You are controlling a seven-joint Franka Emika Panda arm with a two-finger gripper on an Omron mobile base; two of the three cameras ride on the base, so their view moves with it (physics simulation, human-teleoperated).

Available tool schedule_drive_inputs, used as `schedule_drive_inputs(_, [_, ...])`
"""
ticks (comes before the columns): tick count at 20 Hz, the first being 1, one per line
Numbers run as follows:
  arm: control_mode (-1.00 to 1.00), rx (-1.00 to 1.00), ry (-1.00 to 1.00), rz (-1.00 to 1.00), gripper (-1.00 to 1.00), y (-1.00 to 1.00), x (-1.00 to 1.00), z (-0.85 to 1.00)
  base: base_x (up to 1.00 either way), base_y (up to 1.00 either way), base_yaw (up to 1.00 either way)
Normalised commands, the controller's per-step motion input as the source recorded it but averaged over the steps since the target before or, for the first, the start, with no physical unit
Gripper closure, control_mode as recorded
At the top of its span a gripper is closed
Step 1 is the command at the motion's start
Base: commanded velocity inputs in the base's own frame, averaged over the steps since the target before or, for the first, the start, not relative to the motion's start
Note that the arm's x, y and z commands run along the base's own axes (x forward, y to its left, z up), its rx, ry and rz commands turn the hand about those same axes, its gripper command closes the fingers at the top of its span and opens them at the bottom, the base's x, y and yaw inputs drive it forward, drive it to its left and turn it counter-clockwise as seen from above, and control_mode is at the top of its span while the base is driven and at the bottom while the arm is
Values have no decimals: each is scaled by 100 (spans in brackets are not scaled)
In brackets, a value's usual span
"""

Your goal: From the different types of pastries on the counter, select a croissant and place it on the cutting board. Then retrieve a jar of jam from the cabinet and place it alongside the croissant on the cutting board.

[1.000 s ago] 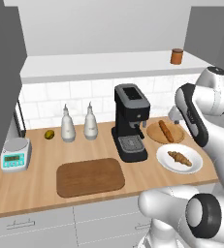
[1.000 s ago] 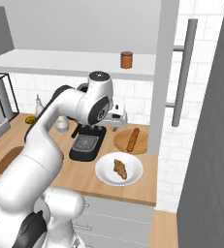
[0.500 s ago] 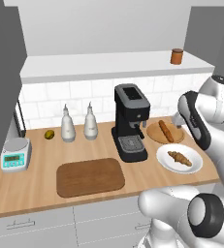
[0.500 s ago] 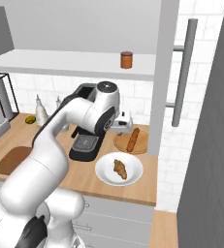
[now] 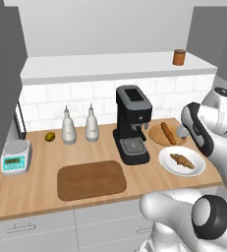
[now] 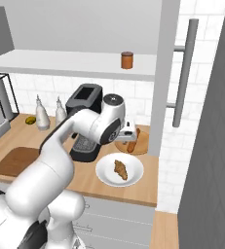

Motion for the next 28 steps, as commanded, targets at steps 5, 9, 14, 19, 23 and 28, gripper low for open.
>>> schedule_drive_inputs(5, [-100, -3, 3, 5, -100, -18, 4, -37, 0, 0, 0])
schedule_drive_inputs(9, [-100, -6, 6, 5, -100, -12, 6, -35, 0, 0, 0])
schedule_drive_inputs(14, [-100, -5, 6, 5, -100, -4, 14, -37, 0, 0, 0])
schedule_drive_inputs(19, [-100, -3, 8, 4, -100, -5, 10, -35, 0, 0, 0])
schedule_drive_inputs(23, [-100, -1, 6, 3, -100, -7, 1, -33, 0, 0, 0])
schedule_drive_inputs(28, [-100, 0, 5, 3, -100, -10, 0, -20, 0, 0, 0])
